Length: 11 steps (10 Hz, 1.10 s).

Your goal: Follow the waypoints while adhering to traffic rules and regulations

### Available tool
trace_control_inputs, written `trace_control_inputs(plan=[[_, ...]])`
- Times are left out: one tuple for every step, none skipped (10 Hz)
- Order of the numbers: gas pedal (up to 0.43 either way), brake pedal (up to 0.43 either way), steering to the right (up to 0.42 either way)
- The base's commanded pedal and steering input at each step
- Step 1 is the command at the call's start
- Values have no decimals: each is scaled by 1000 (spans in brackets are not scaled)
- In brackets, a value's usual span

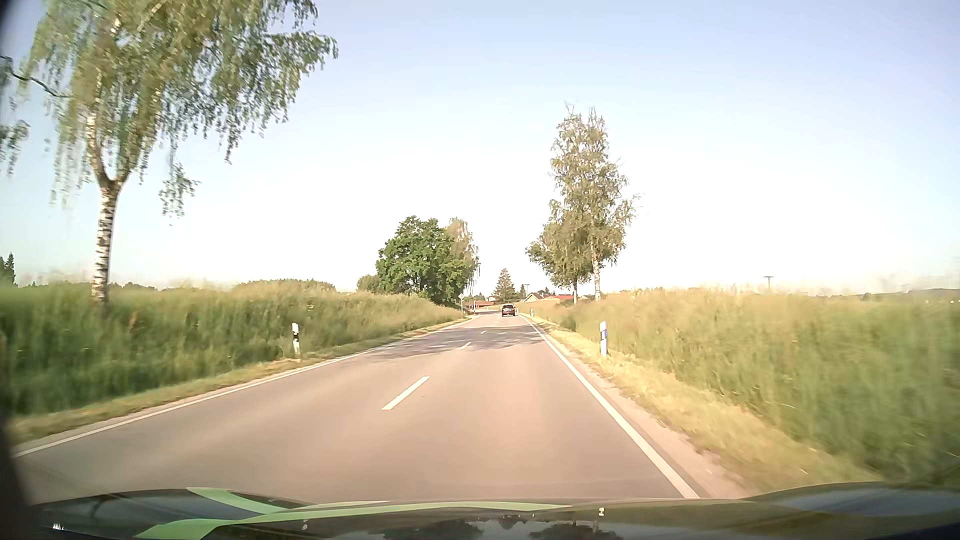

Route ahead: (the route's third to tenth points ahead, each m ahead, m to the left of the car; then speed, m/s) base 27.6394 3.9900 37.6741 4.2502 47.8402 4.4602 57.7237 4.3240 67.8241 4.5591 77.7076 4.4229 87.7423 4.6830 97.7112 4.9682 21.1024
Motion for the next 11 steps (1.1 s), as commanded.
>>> trace_control_inputs(plan=[[87, 0, 0], [87, 0, 0], [98, 0, 0], [98, 0, 0], [98, 0, 0], [98, 0, -1], [87, 0, -2], [79, 0, -3], [79, 0, -4], [79, 0, -4], [79, 0, -4]])
